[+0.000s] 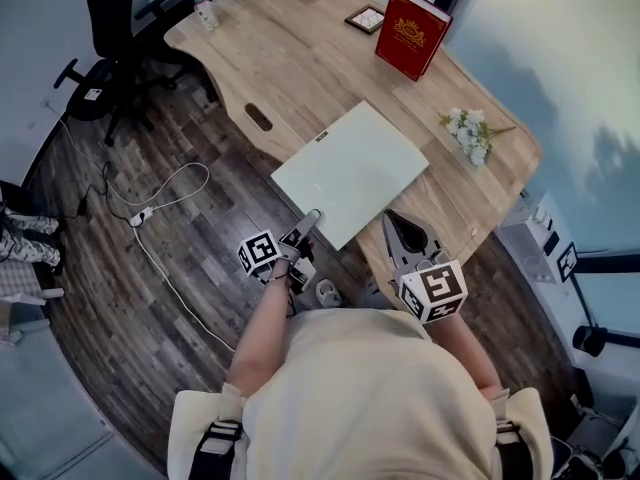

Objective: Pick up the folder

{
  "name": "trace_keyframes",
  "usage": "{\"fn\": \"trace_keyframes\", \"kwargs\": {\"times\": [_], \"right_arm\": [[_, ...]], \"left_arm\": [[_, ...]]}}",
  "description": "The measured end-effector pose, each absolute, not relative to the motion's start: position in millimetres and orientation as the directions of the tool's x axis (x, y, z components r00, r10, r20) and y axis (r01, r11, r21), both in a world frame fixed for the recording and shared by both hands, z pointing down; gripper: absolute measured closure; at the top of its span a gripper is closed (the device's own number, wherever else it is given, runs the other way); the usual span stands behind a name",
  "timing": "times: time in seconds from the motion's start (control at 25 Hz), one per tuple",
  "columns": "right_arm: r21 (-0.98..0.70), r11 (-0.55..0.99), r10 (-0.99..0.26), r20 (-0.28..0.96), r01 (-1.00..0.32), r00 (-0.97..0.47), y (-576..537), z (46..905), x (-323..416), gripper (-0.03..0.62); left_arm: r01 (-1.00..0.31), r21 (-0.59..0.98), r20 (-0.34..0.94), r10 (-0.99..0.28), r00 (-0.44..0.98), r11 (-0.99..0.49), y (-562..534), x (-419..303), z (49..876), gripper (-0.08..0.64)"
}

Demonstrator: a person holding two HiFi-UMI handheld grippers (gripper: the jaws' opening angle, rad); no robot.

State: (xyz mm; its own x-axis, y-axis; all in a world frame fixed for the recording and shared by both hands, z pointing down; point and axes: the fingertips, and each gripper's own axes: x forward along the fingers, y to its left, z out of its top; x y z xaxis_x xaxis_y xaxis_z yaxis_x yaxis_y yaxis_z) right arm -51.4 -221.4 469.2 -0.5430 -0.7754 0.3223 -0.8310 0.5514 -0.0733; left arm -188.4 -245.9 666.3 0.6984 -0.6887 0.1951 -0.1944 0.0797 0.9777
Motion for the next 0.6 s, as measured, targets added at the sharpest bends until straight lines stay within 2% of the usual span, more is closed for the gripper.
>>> {"fn": "trace_keyframes", "kwargs": {"times": [0.6], "right_arm": [[-0.091,0.537,-0.771,0.351,-0.839,-0.531,-228,479,-39,0.574]], "left_arm": [[-0.096,0.992,0.124,-0.691,0.712,0.08,-280,-163,681,0.14]]}}
